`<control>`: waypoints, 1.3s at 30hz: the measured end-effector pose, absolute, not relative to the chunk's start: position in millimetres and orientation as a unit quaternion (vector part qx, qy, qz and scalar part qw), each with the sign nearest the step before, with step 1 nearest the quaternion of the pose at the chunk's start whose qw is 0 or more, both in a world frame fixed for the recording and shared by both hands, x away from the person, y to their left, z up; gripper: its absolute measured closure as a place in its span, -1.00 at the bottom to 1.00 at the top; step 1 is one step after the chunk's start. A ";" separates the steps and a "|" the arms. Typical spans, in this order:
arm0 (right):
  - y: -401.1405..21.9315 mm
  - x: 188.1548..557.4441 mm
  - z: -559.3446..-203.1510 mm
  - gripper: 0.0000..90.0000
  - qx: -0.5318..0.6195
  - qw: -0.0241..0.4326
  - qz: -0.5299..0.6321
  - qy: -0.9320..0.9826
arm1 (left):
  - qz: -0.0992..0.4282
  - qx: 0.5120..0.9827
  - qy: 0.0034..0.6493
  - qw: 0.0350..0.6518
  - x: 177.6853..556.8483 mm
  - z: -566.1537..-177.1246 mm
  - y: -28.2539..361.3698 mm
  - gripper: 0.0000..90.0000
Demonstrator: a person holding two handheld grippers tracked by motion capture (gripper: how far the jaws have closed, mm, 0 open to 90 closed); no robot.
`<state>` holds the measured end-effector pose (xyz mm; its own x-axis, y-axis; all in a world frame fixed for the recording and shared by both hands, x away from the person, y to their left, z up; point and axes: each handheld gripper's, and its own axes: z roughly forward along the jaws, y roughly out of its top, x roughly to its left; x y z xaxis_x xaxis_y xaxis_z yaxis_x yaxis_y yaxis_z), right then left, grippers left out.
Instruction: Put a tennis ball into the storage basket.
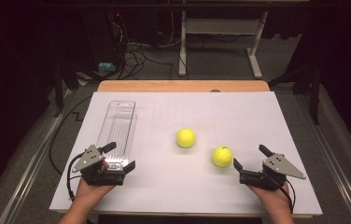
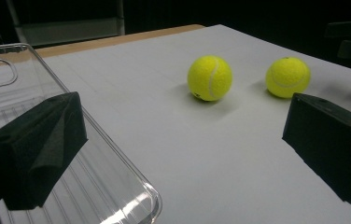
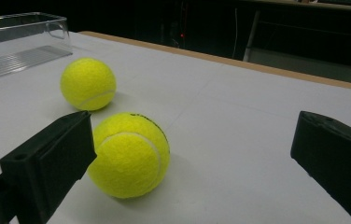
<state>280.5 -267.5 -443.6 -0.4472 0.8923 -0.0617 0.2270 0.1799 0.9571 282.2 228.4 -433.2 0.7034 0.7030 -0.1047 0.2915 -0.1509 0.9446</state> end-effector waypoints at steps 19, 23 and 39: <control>-266.8 280.3 -443.9 -1.00 0.401 0.335 0.492 0.697 | 0.183 0.747 0.335 0.545 281.9 -429.4 221.9 -0.98; -266.3 280.4 -444.2 -1.00 0.400 0.333 0.491 0.699 | 0.177 0.754 0.332 0.539 281.1 -428.3 218.2 -0.98; -264.9 281.4 -445.8 -1.00 0.399 0.330 0.485 0.705 | 0.161 0.775 0.313 0.524 277.5 -427.8 204.5 -0.98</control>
<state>281.4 -264.9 -445.8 -0.4642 0.8822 -0.0787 0.2416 0.2116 0.9470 277.5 204.5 -427.8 0.7526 0.6539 -0.0779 0.3157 -0.2544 0.9141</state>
